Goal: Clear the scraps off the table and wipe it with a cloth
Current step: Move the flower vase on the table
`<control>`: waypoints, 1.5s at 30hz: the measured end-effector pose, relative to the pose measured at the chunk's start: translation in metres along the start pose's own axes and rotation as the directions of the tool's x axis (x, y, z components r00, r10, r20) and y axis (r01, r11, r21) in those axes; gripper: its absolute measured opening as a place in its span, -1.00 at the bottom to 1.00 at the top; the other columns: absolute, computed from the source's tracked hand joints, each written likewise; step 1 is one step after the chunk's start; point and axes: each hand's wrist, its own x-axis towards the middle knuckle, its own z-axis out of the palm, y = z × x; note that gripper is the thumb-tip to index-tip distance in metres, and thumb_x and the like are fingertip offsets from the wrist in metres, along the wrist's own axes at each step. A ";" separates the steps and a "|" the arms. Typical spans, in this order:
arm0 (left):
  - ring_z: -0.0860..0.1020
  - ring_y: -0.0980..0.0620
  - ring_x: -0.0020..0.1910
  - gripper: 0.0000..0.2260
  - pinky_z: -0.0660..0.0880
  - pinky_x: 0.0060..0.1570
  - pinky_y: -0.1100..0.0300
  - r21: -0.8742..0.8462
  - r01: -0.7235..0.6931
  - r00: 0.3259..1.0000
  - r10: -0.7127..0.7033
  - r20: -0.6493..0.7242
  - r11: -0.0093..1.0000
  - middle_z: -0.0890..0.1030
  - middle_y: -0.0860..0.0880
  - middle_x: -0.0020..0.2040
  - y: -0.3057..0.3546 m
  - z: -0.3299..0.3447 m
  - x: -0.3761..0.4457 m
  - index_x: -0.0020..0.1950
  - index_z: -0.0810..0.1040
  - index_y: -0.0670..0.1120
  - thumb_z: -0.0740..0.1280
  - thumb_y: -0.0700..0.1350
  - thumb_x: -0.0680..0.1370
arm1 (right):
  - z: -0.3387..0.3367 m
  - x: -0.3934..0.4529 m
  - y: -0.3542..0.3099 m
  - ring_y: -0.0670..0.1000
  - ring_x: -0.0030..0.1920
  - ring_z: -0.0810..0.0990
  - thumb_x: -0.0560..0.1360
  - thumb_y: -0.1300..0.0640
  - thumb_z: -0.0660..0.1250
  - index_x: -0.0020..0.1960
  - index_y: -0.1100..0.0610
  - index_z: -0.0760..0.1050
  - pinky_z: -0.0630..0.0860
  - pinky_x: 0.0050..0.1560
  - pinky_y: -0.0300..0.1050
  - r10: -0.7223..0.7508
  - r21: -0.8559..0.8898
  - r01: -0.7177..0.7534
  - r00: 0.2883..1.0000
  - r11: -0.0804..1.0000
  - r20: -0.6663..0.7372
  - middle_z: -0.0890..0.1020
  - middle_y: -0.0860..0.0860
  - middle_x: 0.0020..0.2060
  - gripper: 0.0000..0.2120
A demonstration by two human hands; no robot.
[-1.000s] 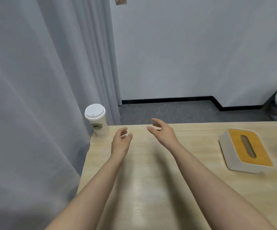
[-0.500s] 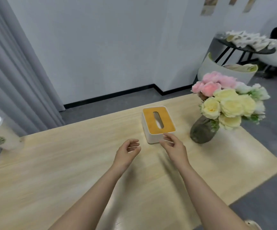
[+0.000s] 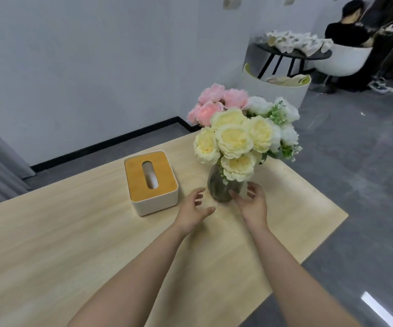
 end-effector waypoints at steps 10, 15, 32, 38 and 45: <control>0.44 0.09 0.21 -0.17 0.37 0.01 0.58 -0.026 -0.124 0.991 0.122 -0.063 0.992 0.43 0.09 0.22 -0.008 0.042 0.076 0.42 0.22 -0.10 0.59 -0.22 0.26 | 0.008 0.061 0.028 -0.06 0.27 0.41 0.28 0.09 0.57 0.41 0.05 0.26 0.43 0.26 -0.06 -0.083 0.165 0.043 0.965 0.985 0.248 0.43 -0.07 0.27 -0.20; 0.39 0.13 0.20 -0.15 0.29 -0.09 0.68 -0.093 -0.141 0.987 0.133 -0.086 0.986 0.38 0.10 0.24 -0.006 0.045 0.079 0.45 0.19 -0.10 0.57 -0.28 0.27 | 0.010 0.073 0.036 -0.04 0.26 0.46 0.21 0.04 0.60 0.34 -0.06 0.29 0.49 0.23 0.12 -0.075 0.239 0.005 0.956 0.971 0.284 0.47 -0.06 0.27 -0.20; 0.43 0.45 0.00 -0.32 0.38 -0.08 0.56 -0.056 -0.282 0.923 0.255 -0.289 0.958 0.45 0.25 0.06 0.087 -0.057 0.019 0.29 0.28 0.13 0.51 -0.30 0.32 | 0.023 0.032 -0.113 0.03 0.11 0.55 0.26 0.17 0.57 0.29 0.09 0.36 0.60 -0.04 0.22 -0.210 0.303 0.099 0.908 0.948 0.363 0.52 -0.13 0.08 -0.33; 0.39 0.15 0.10 -0.29 0.37 -0.13 0.54 0.004 -0.225 0.892 0.208 -0.400 0.974 0.40 0.12 0.12 0.090 -0.160 -0.025 0.42 0.27 -0.03 0.51 -0.25 0.35 | 0.102 -0.016 -0.175 0.01 0.10 0.53 0.27 0.11 0.57 0.31 -0.01 0.33 0.58 0.04 0.16 -0.254 0.290 0.124 0.846 0.949 0.469 0.49 -0.22 0.00 -0.31; 0.33 0.20 0.12 -0.26 0.34 -0.01 0.37 0.016 -0.119 0.840 0.110 -0.532 0.993 0.39 0.10 0.17 0.045 -0.282 -0.083 0.47 0.21 -0.09 0.50 -0.22 0.38 | 0.224 -0.090 -0.214 0.05 0.09 0.55 0.32 0.04 0.54 0.27 -0.02 0.32 0.57 0.05 0.17 -0.305 0.253 0.187 0.741 0.949 0.598 0.50 -0.06 0.12 -0.38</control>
